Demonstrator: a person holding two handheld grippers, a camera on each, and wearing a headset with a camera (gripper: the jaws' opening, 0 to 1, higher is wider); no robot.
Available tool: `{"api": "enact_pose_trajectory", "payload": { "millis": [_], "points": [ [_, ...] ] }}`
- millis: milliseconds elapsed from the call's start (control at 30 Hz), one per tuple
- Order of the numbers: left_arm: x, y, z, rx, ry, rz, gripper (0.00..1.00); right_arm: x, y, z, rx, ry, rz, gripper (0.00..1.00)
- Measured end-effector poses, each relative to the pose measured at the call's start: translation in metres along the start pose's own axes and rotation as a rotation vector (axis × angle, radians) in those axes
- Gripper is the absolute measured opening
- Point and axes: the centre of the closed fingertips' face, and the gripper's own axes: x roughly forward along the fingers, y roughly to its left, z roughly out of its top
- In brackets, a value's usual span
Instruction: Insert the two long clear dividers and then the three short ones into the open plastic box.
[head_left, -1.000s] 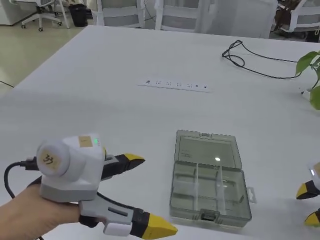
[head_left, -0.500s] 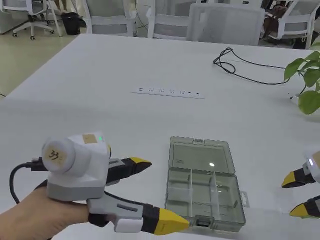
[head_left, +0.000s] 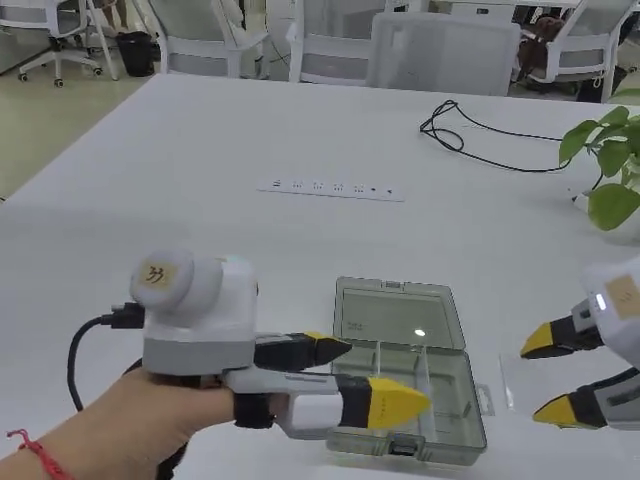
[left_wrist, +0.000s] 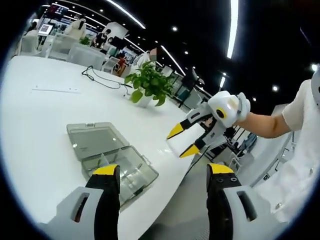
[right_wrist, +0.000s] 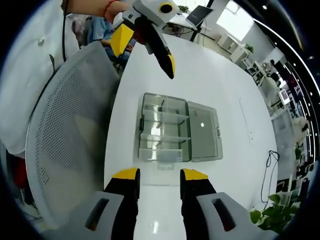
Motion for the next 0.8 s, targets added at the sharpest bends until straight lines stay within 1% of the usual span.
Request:
{"api": "enact_pose_trajectory", "payload": {
  "millis": [67, 100, 167, 200, 233, 300, 333, 400, 567, 700, 733, 800],
  "points": [
    [0.003, -0.008, 0.001, 0.002, -0.008, -0.035, 0.67, -0.001, 0.001, 0.006, -0.006, -0.002, -0.007, 0.33],
    [0.006, -0.008, 0.0, -0.015, 0.002, -0.028, 0.65, -0.002, 0.002, 0.011, -0.006, -0.006, -0.01, 0.33],
    [0.011, -0.011, -0.002, -0.051, 0.017, -0.031, 0.59, -0.004, 0.004, 0.02, -0.001, -0.017, -0.014, 0.33],
    [0.013, -0.011, -0.002, -0.069, 0.018, -0.033, 0.57, -0.005, 0.005, 0.024, -0.002, -0.022, -0.016, 0.33],
    [0.015, -0.013, -0.002, -0.099, 0.012, -0.037, 0.54, -0.006, 0.006, 0.027, -0.003, -0.025, -0.017, 0.33],
    [0.018, -0.013, -0.003, -0.149, 0.014, -0.035, 0.49, -0.007, 0.007, 0.033, -0.005, -0.029, -0.021, 0.33],
    [0.02, -0.015, -0.003, -0.184, 0.013, -0.048, 0.45, -0.007, 0.008, 0.036, -0.01, -0.03, -0.023, 0.33],
    [0.022, -0.015, -0.004, -0.22, 0.016, -0.051, 0.4, -0.007, 0.01, 0.04, -0.015, -0.03, -0.024, 0.33],
    [0.03, -0.018, -0.008, -0.254, 0.029, -0.057, 0.33, -0.009, 0.012, 0.053, -0.009, -0.044, -0.027, 0.33],
    [0.037, -0.023, -0.011, -0.278, 0.041, -0.074, 0.28, -0.011, 0.015, 0.062, -0.015, -0.056, -0.025, 0.33],
    [0.039, -0.025, -0.013, -0.289, 0.05, -0.082, 0.26, -0.011, 0.015, 0.064, -0.018, -0.059, -0.023, 0.33],
    [0.041, -0.028, -0.013, -0.296, 0.049, -0.093, 0.24, -0.011, 0.016, 0.066, -0.022, -0.06, -0.023, 0.33]
  ]
}}
